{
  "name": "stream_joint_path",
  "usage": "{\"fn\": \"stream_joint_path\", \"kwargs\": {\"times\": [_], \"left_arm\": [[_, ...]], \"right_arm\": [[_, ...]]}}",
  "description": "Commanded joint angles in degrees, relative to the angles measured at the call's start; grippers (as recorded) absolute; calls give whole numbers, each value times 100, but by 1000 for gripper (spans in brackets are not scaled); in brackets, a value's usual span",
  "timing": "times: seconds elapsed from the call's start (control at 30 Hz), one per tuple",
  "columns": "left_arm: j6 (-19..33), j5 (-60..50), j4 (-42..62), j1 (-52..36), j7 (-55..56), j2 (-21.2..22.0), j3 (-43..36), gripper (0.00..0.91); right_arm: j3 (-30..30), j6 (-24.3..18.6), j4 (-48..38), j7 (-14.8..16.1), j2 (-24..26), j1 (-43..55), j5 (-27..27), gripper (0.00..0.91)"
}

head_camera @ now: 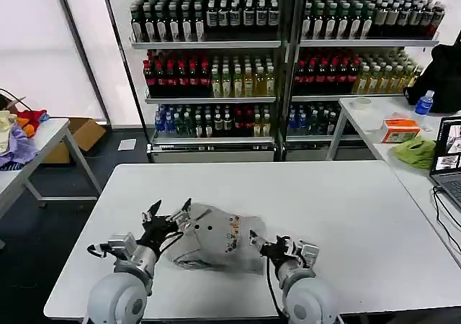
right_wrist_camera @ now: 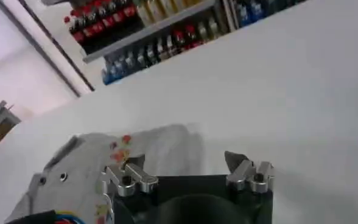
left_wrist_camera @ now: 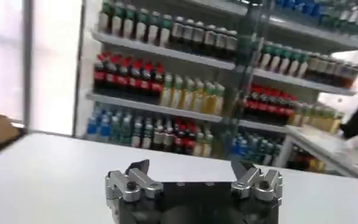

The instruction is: Fold and organize the clothes.

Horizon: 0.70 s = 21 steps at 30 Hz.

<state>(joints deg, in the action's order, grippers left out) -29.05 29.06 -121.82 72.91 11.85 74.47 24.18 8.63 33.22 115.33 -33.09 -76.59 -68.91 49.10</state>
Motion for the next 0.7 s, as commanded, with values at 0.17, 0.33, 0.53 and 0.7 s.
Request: {"fn": "stream_joint_path", "kwargs": {"times": [0.17,0.33,0.53,0.7], "left_arm": [[-35,-104,-45,268,59,-196,421,907],[-40,-98,56,240,54,-145,349,907],[-48,-81,89,160,57,-96,341,907],[-48,-79,117,179,62,-96,364,907]], "right_arm": [[-346,-6,-201,-188,-199,79,186,20],[-346,-10,-148,-132,-207,69,-24,0],[-309,-7,-47,-46,-23,65,-70,0],[-218,0,-139,-53,129,103,-25,0]]}}
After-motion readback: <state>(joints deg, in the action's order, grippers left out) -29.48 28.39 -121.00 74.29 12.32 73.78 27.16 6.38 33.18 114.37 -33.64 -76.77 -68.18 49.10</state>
